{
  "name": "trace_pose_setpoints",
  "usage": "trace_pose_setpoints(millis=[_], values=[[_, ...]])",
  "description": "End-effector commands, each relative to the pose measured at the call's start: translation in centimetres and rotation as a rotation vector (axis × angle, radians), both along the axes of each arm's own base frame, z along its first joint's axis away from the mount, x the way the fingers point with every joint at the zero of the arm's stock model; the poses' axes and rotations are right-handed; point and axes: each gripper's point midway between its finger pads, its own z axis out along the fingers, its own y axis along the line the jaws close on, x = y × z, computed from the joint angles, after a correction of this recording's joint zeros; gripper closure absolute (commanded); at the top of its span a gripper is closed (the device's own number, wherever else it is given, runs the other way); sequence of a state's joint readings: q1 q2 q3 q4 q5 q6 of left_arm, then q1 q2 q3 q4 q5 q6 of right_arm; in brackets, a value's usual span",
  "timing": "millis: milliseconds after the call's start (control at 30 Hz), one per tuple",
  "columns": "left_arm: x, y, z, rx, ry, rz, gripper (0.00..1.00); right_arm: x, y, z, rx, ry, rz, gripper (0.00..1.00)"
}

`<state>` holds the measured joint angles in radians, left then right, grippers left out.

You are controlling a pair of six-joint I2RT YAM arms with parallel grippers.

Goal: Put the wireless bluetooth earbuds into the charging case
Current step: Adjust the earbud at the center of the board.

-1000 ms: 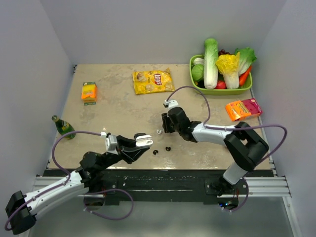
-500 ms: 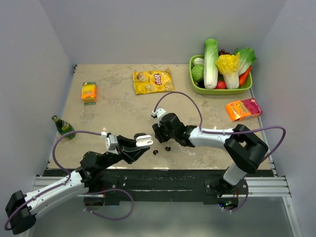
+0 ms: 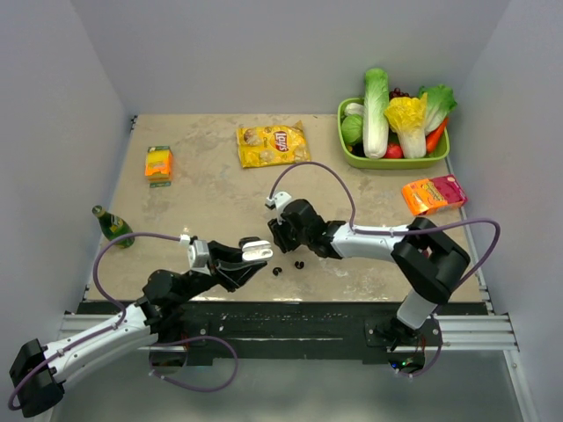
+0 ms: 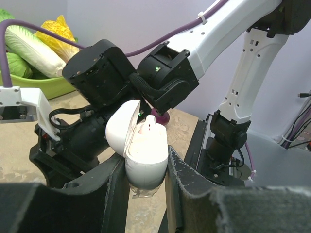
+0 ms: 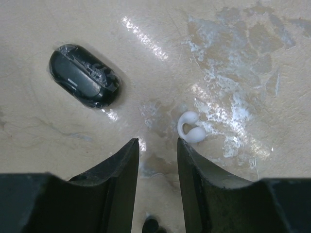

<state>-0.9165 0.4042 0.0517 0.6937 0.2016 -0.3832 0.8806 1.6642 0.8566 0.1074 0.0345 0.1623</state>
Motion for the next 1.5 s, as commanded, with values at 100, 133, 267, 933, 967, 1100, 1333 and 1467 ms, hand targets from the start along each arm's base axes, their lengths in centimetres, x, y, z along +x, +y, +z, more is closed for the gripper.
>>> trace_pose_setpoints(millis=[100,133,267,933,967,1100,1333,1467], values=[[-0.4,0.3,0.0,-0.039,-0.017,-0.007,1.00,1.7,1.4,0.1,0.000,-0.029,-0.006,0.60],[-0.4,0.3,0.0,-0.039,-0.017,-0.007,1.00,1.8,1.3,-0.1,-0.005,-0.026,-0.011,0.60],[-0.4,0.4,0.0,-0.037,-0.017,-0.007,1.00,2.0,1.2,-0.2,-0.010,-0.032,-0.024,0.60],[-0.6,0.4,-0.1,-0.041,-0.019,-0.012,1.00,2.8,0.6,2.0,0.010,-0.102,-0.060,0.59],[-0.6,0.4,-0.1,-0.042,-0.020,-0.012,1.00,2.7,0.4,2.1,0.014,-0.103,-0.064,0.59],[-0.6,0.5,0.0,-0.044,-0.022,-0.014,1.00,2.5,-0.2,3.4,0.060,-0.127,-0.099,0.60],[-0.7,0.4,0.0,-0.044,-0.022,-0.019,1.00,3.8,-3.4,2.4,0.054,-0.092,-0.254,0.79],[-0.7,0.4,-0.1,-0.042,-0.019,-0.019,1.00,4.1,-4.0,0.1,0.013,-0.035,-0.291,0.96]])
